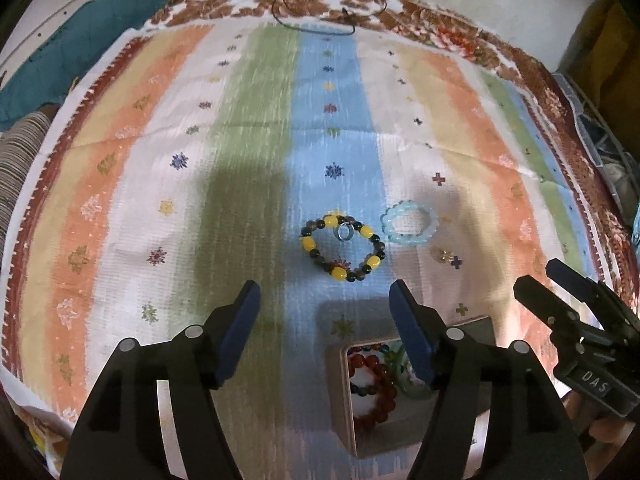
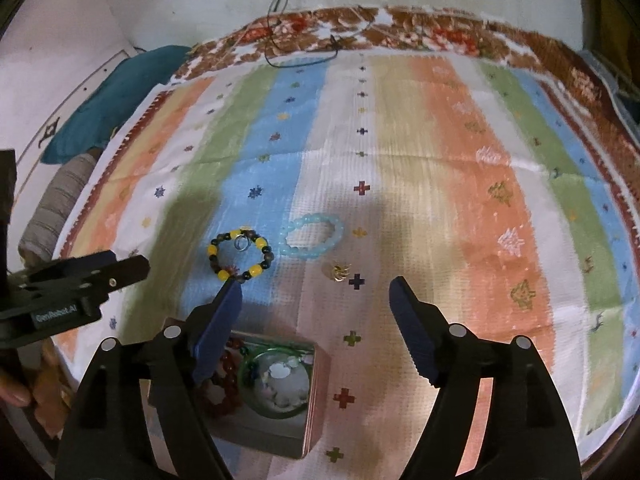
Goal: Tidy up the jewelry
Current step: 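Move both open tools over the yellow-black and light blue bead bracelets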
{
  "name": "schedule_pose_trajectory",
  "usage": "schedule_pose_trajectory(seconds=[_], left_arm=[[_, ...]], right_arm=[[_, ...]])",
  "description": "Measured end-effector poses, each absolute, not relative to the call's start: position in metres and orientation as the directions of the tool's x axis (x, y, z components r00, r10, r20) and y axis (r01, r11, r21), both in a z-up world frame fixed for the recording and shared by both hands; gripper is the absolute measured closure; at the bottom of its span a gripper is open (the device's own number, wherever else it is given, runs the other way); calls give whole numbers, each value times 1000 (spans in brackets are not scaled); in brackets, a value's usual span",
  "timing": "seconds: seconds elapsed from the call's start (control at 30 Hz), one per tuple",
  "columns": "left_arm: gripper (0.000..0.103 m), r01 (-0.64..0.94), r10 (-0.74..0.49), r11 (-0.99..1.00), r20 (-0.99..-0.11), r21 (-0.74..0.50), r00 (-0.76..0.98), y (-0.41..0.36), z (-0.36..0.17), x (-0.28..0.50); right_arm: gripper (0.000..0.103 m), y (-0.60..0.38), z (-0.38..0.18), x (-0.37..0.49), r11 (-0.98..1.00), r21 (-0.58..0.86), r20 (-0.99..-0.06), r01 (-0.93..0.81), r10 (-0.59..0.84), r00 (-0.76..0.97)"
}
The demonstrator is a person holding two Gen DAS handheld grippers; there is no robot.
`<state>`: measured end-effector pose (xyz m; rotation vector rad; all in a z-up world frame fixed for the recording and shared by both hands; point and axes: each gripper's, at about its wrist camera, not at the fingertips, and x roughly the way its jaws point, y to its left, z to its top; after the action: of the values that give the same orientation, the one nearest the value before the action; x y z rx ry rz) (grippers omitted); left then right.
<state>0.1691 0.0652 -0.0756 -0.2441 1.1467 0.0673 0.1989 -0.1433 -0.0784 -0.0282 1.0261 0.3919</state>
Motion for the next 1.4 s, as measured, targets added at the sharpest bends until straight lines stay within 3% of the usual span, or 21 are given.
schedule_pose_trajectory(seconds=[0.7, 1.4], left_arm=[[36, -152, -41, 984, -945, -95, 323, 64, -121, 211], [36, -133, -21, 989, -959, -61, 281, 62, -152, 238]], right_arm=[[27, -126, -113, 253, 949, 49, -887, -313, 185, 423], [27, -121, -153, 294, 956, 64, -915, -286, 171, 366]])
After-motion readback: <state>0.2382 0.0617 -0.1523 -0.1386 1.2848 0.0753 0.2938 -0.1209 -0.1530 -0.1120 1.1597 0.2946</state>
